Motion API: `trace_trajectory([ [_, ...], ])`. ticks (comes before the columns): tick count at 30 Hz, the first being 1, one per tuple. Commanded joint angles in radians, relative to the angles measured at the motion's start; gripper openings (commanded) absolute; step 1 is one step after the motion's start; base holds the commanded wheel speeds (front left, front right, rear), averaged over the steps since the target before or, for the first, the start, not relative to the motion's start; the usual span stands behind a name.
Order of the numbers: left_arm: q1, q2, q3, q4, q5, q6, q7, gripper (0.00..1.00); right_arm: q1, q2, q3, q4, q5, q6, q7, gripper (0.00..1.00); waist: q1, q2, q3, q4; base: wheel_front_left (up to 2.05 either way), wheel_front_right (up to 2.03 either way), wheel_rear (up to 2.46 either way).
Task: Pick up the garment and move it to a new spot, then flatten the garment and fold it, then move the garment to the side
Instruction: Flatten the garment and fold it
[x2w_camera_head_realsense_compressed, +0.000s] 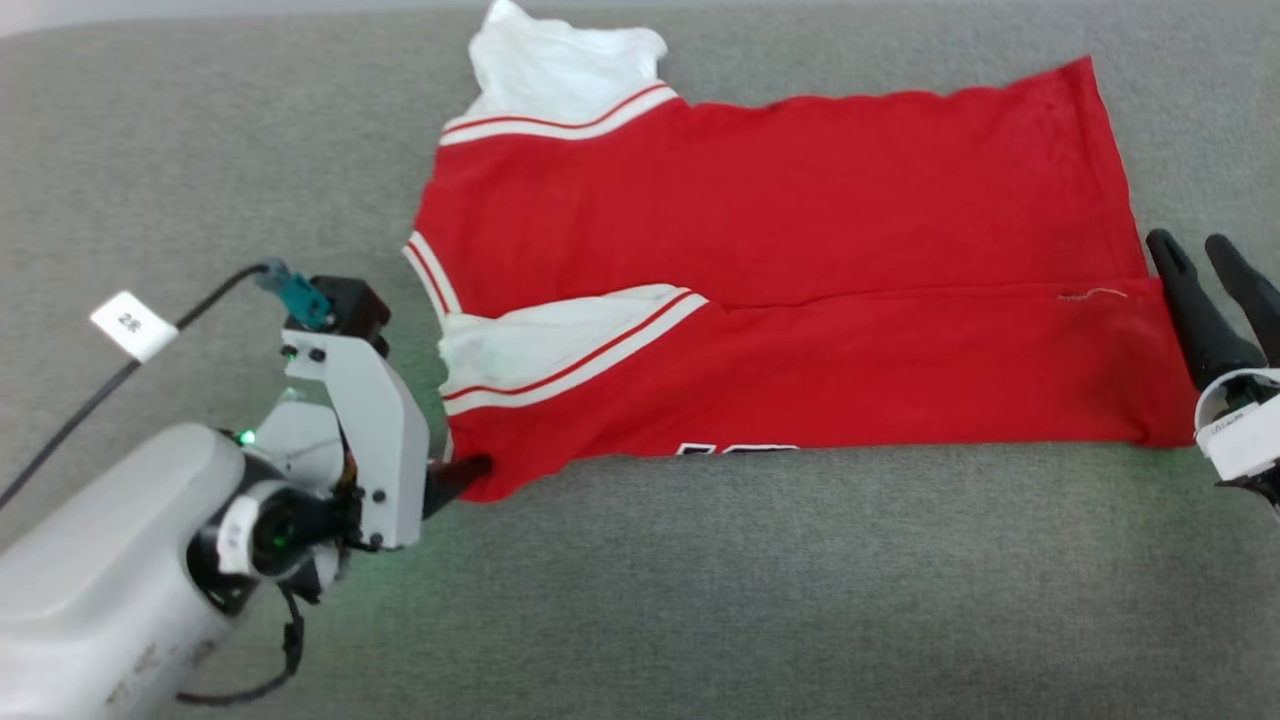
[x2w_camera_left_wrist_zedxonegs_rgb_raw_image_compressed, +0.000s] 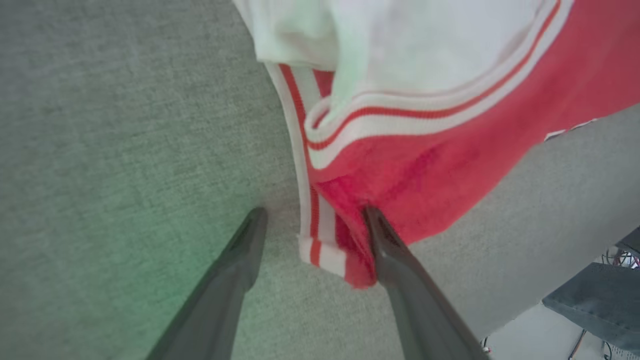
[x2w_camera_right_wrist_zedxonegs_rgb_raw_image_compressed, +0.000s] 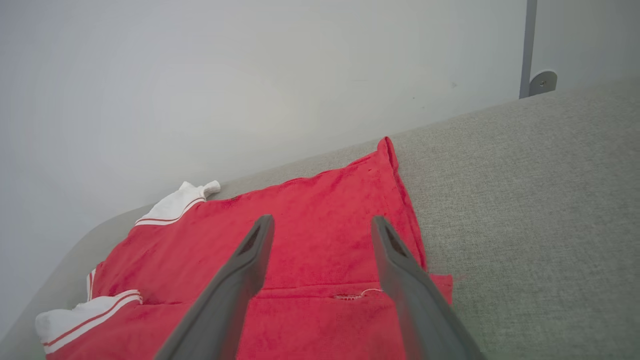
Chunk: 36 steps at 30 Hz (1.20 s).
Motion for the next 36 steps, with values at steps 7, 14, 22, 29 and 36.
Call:
trace_trajectory([
  [7, 0.011, -0.066, -0.006, 0.168, -0.049, -0.079, 0.006, 0.42, -0.008, -0.008, -0.002, -0.003, 0.013, -0.001, -0.012, 1.00, 0.0000, 0.0000, 0.042, -0.051, 0.00, 0.00, 0.00],
  [14, 0.027, -0.093, -0.001, 0.194, -0.088, -0.127, 0.010, 0.00, 0.004, -0.086, 0.038, -0.018, -0.044, -0.001, 0.073, 1.00, 0.0000, 0.0000, 0.039, -0.048, 0.00, 0.00, 0.00],
  [22, 0.002, -0.120, -0.007, 0.204, -0.072, -0.164, -0.007, 0.00, -0.051, -0.242, 0.174, -0.026, -0.188, -0.001, 0.414, 1.00, 0.0000, 0.0000, 0.046, -0.022, 0.00, 0.00, 0.00],
  [29, -0.023, -0.155, -0.012, 0.208, -0.062, -0.184, -0.016, 0.00, -0.114, -0.255, 0.264, 0.013, -0.195, -0.001, 0.615, 1.00, 0.0000, 0.0000, 0.070, 0.003, 0.00, 0.00, 0.00],
  [36, -0.030, -0.175, -0.014, 0.235, -0.055, -0.210, -0.036, 0.00, -0.135, -0.228, 0.313, 0.089, -0.158, -0.001, 0.640, 0.00, 0.0000, 0.0000, 0.076, 0.024, 0.00, 0.00, 0.00],
])
